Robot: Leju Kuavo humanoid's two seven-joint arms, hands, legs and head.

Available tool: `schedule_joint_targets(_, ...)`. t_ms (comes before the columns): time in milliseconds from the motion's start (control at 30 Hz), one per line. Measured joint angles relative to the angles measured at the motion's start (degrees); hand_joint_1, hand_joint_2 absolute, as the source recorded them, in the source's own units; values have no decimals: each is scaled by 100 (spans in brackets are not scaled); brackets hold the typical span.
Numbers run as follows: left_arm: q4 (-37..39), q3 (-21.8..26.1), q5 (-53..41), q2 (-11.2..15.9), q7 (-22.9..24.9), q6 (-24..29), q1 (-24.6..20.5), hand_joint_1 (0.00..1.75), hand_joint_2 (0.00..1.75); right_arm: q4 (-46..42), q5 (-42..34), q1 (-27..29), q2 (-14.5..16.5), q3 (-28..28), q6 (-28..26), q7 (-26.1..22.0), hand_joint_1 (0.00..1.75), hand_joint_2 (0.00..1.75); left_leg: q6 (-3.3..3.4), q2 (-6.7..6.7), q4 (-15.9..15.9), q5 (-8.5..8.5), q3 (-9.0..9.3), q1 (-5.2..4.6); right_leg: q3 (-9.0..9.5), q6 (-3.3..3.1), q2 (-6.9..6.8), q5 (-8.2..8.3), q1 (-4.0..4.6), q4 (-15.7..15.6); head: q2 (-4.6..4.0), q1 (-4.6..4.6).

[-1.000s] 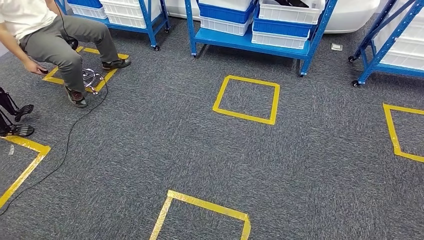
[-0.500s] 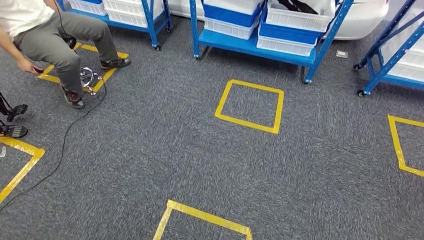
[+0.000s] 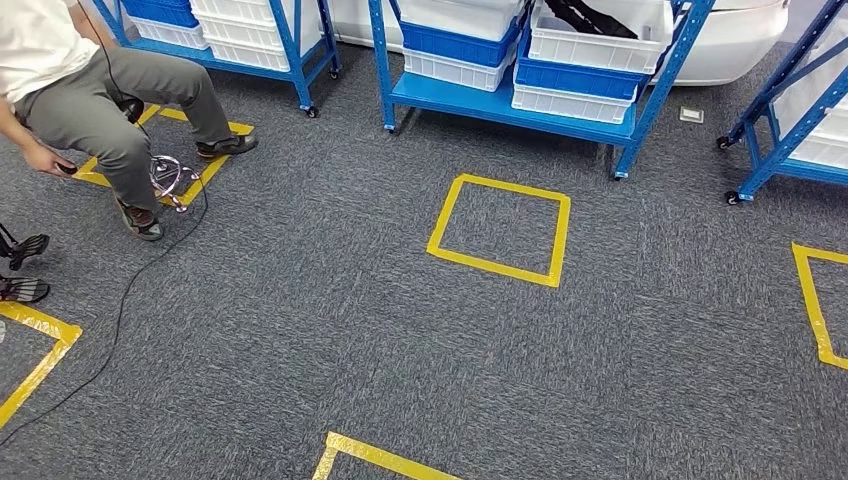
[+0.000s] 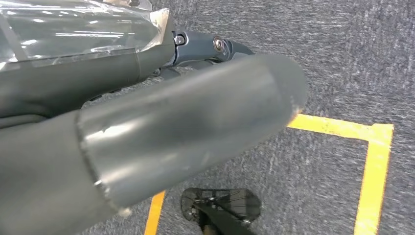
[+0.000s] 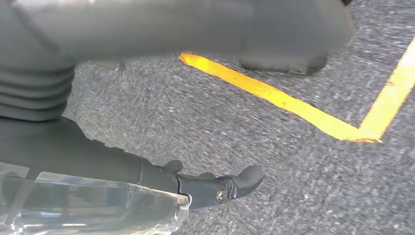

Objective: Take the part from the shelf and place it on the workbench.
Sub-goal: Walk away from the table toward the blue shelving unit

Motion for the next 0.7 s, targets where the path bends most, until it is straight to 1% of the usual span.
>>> schedule_joint_targets(33, 0, 1, 0, -1, 1, 0, 2, 0, 0, 0, 3, 2, -2, 4, -10, 9, 0, 175, -18, 4, 198, -141, -238, 9, 68, -2, 4, -62, 5, -1, 0, 1)
schedule_joint_targets(67, 0, 5, 1, -1, 2, 0, 5, 0, 0, 0, 7, 9, -3, 8, -20, 16, 0, 175, -20, 5, 253, -232, -417, 12, 151, -1, 9, -131, 9, -2, 0, 1)
schedule_joint_targets(100, 0, 9, 3, 0, 3, 0, 6, 0, 0, 0, 8, 16, -4, 11, -26, 23, 0, 175, -10, 5, 177, -228, -514, 11, 235, 3, 13, -195, 11, -4, -1, -1)
schedule_joint_targets(133, 0, 14, 4, 1, 4, 0, 6, 0, 0, 0, 9, 20, -4, 14, -29, 28, 0, 175, 9, 5, 24, -142, -550, 7, 310, 8, 15, -253, 14, -7, -1, 0)
schedule_joint_targets(167, 0, 23, 7, 2, 5, 0, 7, 0, 0, 0, 9, 20, -3, 18, -29, 32, 0, 175, 41, 6, -221, 53, -534, -1, 379, 14, 16, -310, 18, -15, -1, -1)
schedule_joint_targets(200, 0, 33, 9, 8, 7, 0, 12, 0, 0, 3, 10, 18, 7, 22, -29, 34, 0, 175, 99, 10, -517, 409, -491, -29, 453, 24, 19, -369, 19, -30, -1, 5)
schedule_joint_targets(233, 0, 40, 11, 15, 7, -1, 17, 0, 0, 5, 11, 12, 20, 26, -29, 37, 0, 175, 152, 16, -764, 712, -453, -60, 510, 42, 25, -423, 25, -51, 0, 12)
schedule_joint_targets(267, 1, 47, 14, 21, 9, -1, 21, 0, 0, 8, 11, 1, 28, 29, -29, 40, 0, 175, 200, 23, -983, 958, -413, -92, 567, 67, 34, -476, 27, -86, -1, 7)
schedule_joint_targets(300, 1, 49, 17, 25, 11, -1, 23, 0, 0, 9, 11, -7, 36, 30, -29, 46, 0, 175, 235, 28, -1119, 1108, -377, -119, 628, 96, 42, -508, 29, -141, -1, -2)
schedule_joint_targets(333, 1, 50, 20, 26, 13, -1, 22, 0, 0, 8, 11, -10, 36, 31, -29, 50, 0, 175, 246, 27, -1180, 1066, -336, -125, 684, 142, 46, -485, 40, -171, -1, -13)
schedule_joint_targets(367, 1, 50, 23, 25, 15, -1, 20, 0, 0, 7, 11, -10, 33, 31, -29, 55, 0, 175, 267, 13, -1256, 1037, -259, -126, 747, 182, 44, -461, 48, -192, -1, -25)
schedule_joint_targets(400, 1, 51, 26, 24, 16, 0, 20, 0, 0, 7, 11, -6, 31, 32, -29, 59, 0, 175, 294, 1, -1328, 1027, -165, -117, 782, 215, 40, -433, 55, -161, 0, -18)
schedule_joint_targets(433, 1, 53, 28, 24, 17, 0, 22, 0, 0, 7, 11, -7, 28, 33, -29, 62, 0, 175, 337, -8, -1390, 1002, -60, -110, 747, 246, 36, -419, 61, 2, 0, -12)
schedule_joint_targets(467, 0, 54, 30, 23, 17, 0, 21, 0, 0, 7, 10, -16, 25, 34, -29, 65, 0, 175, 379, -14, -1426, 970, 43, -101, 613, 255, 35, -459, 56, 263, 0, -5)
schedule_joint_targets(500, 0, 55, 31, 22, 17, -1, 20, 0, 0, 7, 10, -24, 21, 34, -29, 66, 0, 175, 407, -11, -1442, 922, 124, -94, 398, 253, 36, -539, 47, 614, 0, 0)
schedule_joint_targets(533, 0, 56, 32, 20, 17, -1, 18, 0, 0, 7, 10, -30, 17, 34, -29, 67, 0, 175, 427, -14, -1447, 860, 197, -95, 137, 251, 35, -664, 37, 987, 0, -2)
schedule_joint_targets(567, 0, 56, 33, 17, 17, -2, 16, 0, 0, 7, 10, -29, 13, 34, -29, 68, 0, 175, 426, -23, -1447, 797, 264, -94, -110, 241, 35, -805, 26, 1264, 0, 2)
schedule_joint_targets(600, 1, 56, 33, 14, 17, -2, 20, 0, 0, 7, 10, -19, 9, 34, -29, 70, 0, 175, 416, -37, -1447, 729, 342, -92, -300, 240, 34, -910, 13, 1384, 0, 2)
schedule_joint_targets(633, 1, 56, 33, 9, 19, -2, 25, 0, 0, 7, 8, -7, 3, 34, -27, 75, 0, 175, 401, -52, -1447, 661, 428, -90, -406, 277, 34, -923, -2, 1329, 0, 3)
schedule_joint_targets(667, 2, 57, 34, 6, 21, -2, 30, 0, 0, 7, 6, 3, -4, 33, -23, 81, 0, 175, 383, -64, -1446, 592, 521, -87, -425, 339, 33, -806, -18, 1096, 0, 3)
schedule_joint_targets(700, 2, 59, 34, 3, 22, -2, 35, 0, 0, 7, 3, 12, -11, 33, -15, 87, 0, 175, 362, -72, -1446, 523, 597, -84, -390, 427, 32, -563, -33, 745, 0, 5)
